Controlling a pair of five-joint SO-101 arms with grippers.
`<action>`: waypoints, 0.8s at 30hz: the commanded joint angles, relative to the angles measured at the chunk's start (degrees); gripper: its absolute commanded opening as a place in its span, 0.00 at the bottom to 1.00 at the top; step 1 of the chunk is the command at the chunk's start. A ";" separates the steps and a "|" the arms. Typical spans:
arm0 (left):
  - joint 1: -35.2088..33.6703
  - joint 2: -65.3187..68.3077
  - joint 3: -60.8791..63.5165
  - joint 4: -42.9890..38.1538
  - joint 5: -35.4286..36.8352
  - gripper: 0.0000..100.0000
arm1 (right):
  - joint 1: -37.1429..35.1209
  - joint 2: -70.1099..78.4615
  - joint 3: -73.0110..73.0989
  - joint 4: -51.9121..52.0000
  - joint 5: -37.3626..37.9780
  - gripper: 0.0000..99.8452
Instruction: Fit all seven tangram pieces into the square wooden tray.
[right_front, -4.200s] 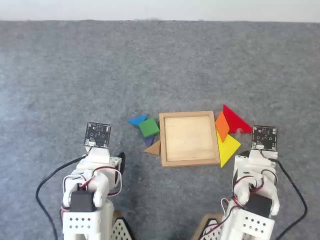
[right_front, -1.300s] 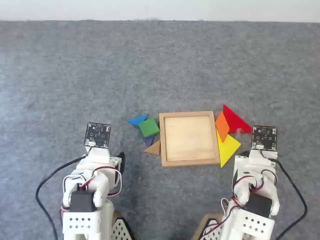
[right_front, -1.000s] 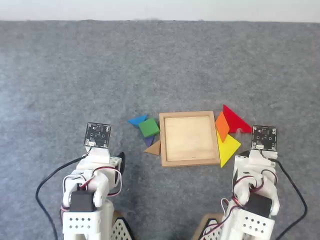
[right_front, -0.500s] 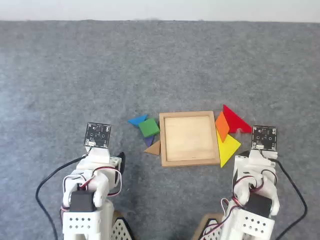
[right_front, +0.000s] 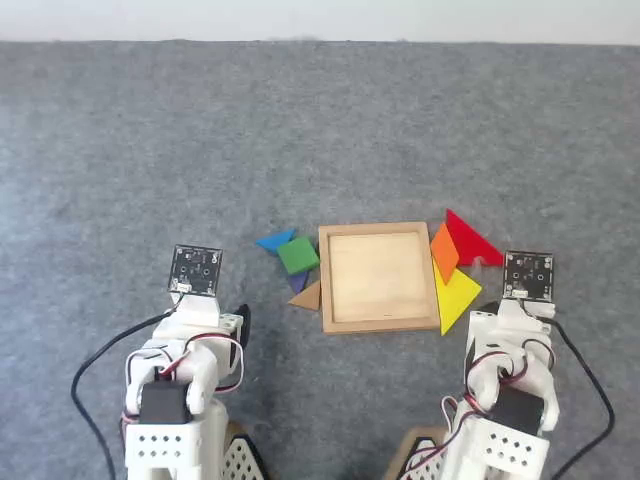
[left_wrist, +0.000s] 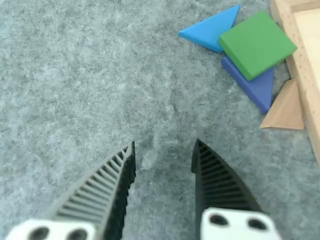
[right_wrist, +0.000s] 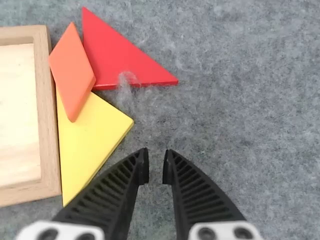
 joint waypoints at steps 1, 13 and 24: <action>-0.18 -0.62 -0.66 0.09 0.53 0.18 | -0.31 -0.04 1.05 -0.75 0.53 0.06; -0.18 -0.62 -0.66 0.09 0.53 0.18 | -17.19 -0.13 1.05 4.35 0.26 0.06; -0.18 -0.62 -0.66 0.09 0.53 0.18 | -32.22 -1.10 0.97 12.97 0.18 0.06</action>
